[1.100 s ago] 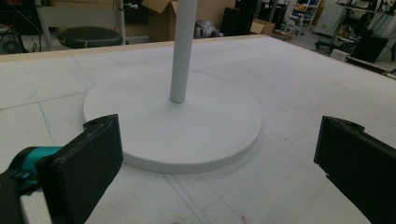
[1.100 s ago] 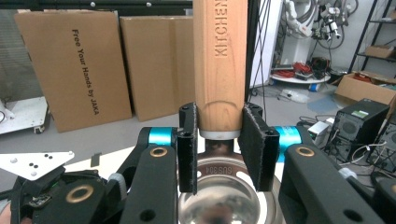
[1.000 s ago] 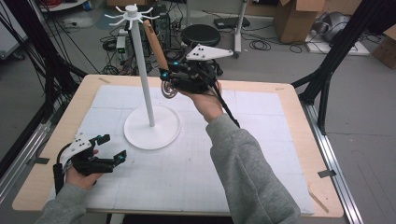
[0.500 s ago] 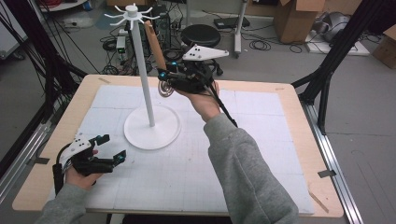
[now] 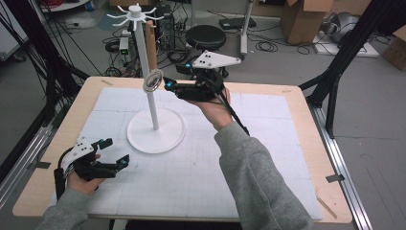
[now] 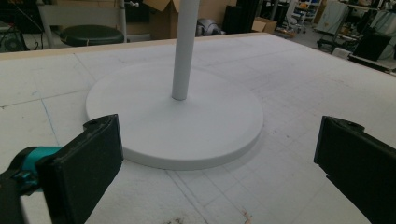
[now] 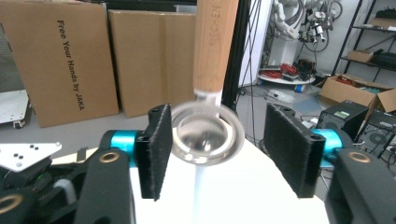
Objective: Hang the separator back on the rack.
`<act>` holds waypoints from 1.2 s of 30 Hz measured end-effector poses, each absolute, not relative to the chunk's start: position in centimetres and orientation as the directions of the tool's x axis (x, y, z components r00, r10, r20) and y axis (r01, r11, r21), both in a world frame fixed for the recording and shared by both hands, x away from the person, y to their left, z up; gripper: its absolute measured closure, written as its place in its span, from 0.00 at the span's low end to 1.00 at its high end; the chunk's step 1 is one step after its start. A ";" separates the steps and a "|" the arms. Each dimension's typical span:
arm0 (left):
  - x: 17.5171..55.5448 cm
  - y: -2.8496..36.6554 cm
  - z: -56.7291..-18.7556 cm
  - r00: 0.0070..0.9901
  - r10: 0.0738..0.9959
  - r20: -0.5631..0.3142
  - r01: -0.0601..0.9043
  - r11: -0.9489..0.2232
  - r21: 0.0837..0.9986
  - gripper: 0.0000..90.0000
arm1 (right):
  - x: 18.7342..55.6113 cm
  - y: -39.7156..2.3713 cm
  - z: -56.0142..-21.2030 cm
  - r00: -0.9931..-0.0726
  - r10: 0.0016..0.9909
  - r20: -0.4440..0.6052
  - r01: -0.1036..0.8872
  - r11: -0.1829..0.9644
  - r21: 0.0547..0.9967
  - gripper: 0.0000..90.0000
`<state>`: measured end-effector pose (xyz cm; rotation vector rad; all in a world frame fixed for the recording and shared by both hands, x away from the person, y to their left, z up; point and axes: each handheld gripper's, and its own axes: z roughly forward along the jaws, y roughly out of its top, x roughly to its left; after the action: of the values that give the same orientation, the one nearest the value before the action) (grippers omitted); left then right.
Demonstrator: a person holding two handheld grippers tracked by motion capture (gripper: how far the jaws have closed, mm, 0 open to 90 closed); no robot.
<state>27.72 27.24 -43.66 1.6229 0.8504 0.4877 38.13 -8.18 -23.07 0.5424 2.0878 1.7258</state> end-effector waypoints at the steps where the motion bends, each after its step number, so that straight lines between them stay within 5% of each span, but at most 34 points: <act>1: 27.7 27.2 -43.7 0.647 0.750 -0.134 0.264 -0.056 0.963 0.02 | 38.1 -8.2 -23.1 -0.855 0.517 -0.043 0.055 0.173 0.983 0.44; 25: 28.0 27.2 -43.8 0.637 0.758 -0.138 0.268 -0.050 0.962 0.02 | 37.5 -12.7 -27.5 -0.862 0.505 -0.039 0.111 0.263 0.958 0.03; 36: 28.1 27.3 -43.7 0.636 0.757 -0.150 0.264 -0.031 0.964 0.02 | 37.1 -14.9 -29.3 -0.852 0.524 -0.020 0.143 0.269 0.952 0.01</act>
<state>28.07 27.29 -43.74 1.5990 0.8661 0.4881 37.13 -14.89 -29.32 0.6091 2.2145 1.6083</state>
